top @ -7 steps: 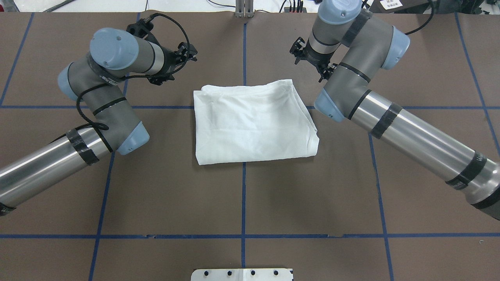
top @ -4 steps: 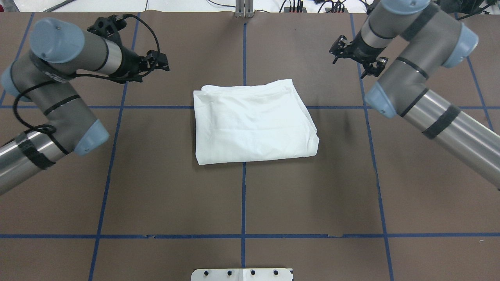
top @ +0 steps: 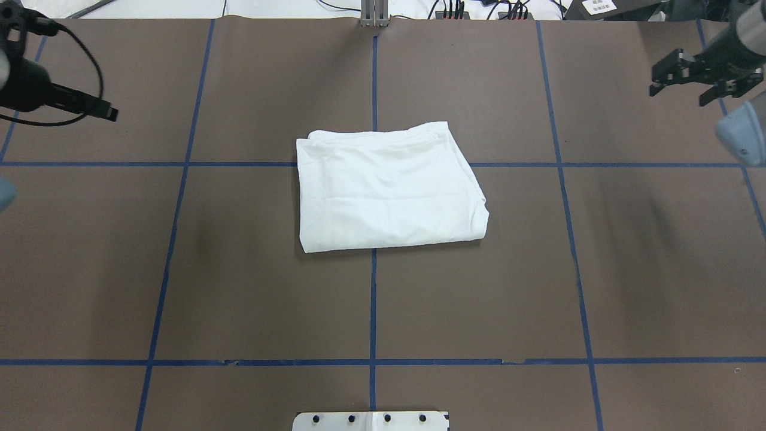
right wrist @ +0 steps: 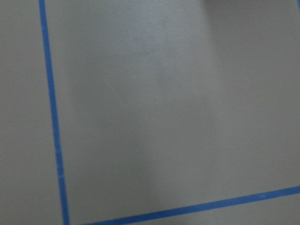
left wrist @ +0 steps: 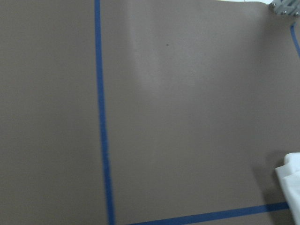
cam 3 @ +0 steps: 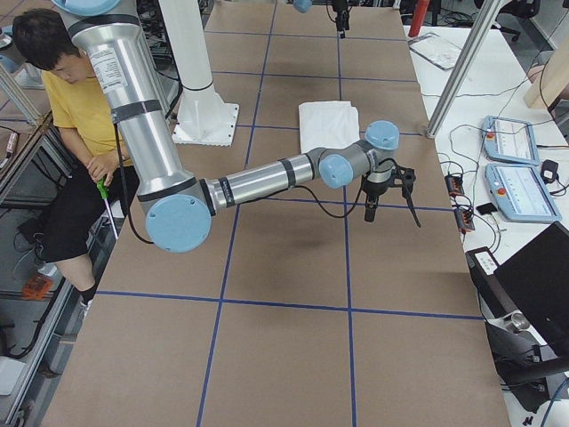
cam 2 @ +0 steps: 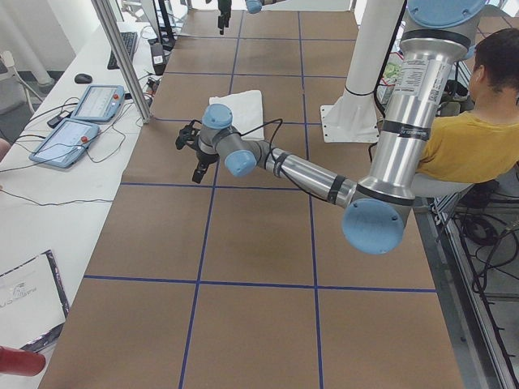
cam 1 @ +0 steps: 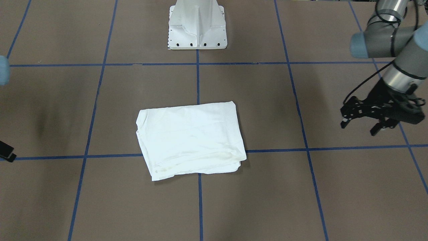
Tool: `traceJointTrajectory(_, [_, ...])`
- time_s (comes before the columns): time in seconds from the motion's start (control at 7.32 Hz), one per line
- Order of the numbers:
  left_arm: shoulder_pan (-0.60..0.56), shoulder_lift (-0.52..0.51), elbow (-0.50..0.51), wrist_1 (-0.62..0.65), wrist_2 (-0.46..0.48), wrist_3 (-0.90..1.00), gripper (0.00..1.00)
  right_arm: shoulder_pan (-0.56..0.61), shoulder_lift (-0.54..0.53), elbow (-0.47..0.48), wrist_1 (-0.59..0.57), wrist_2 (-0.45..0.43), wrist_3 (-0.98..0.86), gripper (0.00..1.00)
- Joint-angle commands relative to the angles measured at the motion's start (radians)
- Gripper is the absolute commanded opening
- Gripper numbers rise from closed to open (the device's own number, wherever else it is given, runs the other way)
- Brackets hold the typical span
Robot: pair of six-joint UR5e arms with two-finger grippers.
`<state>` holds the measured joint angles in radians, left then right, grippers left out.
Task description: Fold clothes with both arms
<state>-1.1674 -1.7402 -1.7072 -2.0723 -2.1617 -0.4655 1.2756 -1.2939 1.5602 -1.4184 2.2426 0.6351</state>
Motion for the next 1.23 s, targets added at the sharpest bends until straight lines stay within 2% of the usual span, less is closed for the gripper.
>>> traceJointTrajectory(0.0, [-0.217, 0.108, 0.006, 0.046, -0.037, 0.384, 1.00, 0.147, -0.147, 0.027, -0.053, 0.006, -0.368, 1.00])
traceJointTrajectory(0.27, [-0.369, 0.119, 0.035, 0.199, -0.038, 0.656, 1.00, 0.229, -0.224, 0.024, -0.053, 0.011, -0.533, 1.00])
traceJointTrajectory(0.41, [-0.414, 0.163, 0.044, 0.213, -0.068, 0.665, 1.00, 0.241, -0.249, 0.024, -0.053, 0.009, -0.564, 1.00])
traceJointTrajectory(0.55, [-0.419, 0.210, 0.047, 0.206, -0.155, 0.663, 1.00, 0.267, -0.267, 0.029, -0.053, 0.011, -0.578, 1.00])
traceJointTrajectory(0.96, [-0.422, 0.225, 0.037, 0.196, -0.162, 0.656, 1.00, 0.274, -0.269, 0.027, -0.047, 0.015, -0.563, 1.00])
traceJointTrajectory(1.09, [-0.423, 0.225, 0.034, 0.198, -0.164, 0.654, 1.00, 0.274, -0.269, 0.018, -0.048, 0.064, -0.563, 1.00])
